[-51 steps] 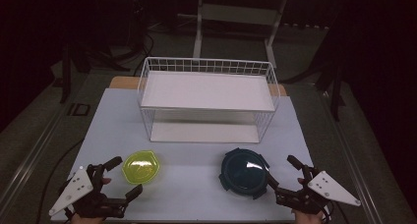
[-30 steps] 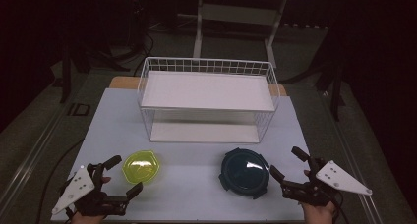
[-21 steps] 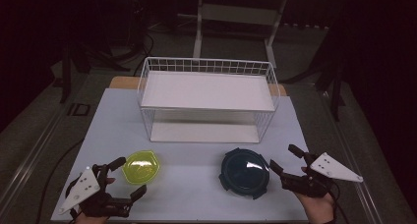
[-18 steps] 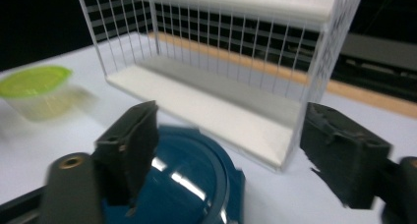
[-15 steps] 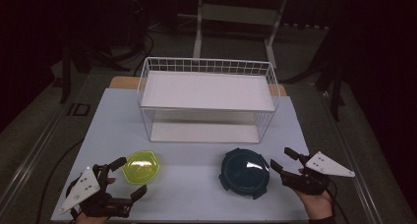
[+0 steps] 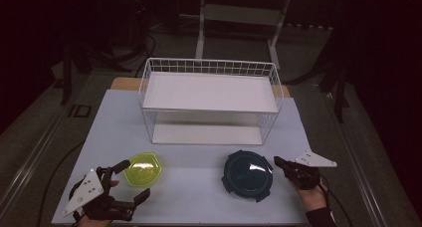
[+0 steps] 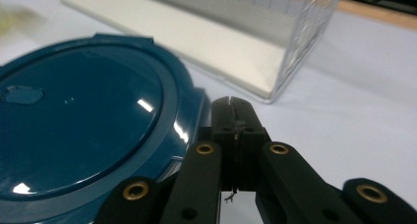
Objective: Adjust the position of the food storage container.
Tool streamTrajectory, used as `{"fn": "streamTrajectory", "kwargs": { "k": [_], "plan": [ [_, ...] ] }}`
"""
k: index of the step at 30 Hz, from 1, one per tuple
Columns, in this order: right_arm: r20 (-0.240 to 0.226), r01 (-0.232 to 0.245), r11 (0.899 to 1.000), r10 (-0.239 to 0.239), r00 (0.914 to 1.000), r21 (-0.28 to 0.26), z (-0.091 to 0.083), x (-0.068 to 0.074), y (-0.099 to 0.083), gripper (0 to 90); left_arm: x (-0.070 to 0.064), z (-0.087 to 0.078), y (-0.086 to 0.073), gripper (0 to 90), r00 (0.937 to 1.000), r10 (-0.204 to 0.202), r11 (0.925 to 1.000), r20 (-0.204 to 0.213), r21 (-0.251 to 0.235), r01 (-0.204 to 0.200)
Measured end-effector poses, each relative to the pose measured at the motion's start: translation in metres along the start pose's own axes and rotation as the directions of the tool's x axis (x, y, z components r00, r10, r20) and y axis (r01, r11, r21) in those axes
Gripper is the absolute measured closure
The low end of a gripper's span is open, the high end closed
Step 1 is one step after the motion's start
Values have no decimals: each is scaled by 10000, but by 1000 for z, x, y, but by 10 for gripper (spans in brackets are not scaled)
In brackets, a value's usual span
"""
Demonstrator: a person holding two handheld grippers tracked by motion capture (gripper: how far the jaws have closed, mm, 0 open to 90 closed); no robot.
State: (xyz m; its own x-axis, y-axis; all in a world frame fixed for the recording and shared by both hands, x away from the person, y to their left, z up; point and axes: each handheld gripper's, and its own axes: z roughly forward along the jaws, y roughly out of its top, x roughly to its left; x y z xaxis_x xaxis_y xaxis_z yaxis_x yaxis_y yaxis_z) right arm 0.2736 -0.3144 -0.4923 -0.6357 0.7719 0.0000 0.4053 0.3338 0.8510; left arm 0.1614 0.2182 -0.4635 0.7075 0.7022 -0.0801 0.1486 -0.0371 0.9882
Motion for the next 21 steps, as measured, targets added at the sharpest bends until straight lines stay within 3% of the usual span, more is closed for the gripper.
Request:
{"fn": "streamTrajectory", "kwargs": {
  "k": [5, 12, 17, 21],
  "plan": [
    [-289, 75, 9992, -63, 9996, 398, 9, 3, -2, 900, 1, 1, -1, 0, 10000, -34, 10000, 33, 48, 34],
    [-325, -364, 9979, 382, 9987, 540, 5, 3, -6, 900, -1, 2, -1, 0, 10000, -27, 10000, 92, 77, 26],
    [-404, -329, 9974, 356, 9985, 635, 3, 7, -7, 900, -1, 3, -1, 0, 9999, -11, 9999, 116, 102, 10],
    [-632, -565, 9966, 603, 9962, 601, -2, 10, -11, 900, -1, 4, -1, 0, 9999, -67, 9999, 146, 119, 65]
  ]
}}
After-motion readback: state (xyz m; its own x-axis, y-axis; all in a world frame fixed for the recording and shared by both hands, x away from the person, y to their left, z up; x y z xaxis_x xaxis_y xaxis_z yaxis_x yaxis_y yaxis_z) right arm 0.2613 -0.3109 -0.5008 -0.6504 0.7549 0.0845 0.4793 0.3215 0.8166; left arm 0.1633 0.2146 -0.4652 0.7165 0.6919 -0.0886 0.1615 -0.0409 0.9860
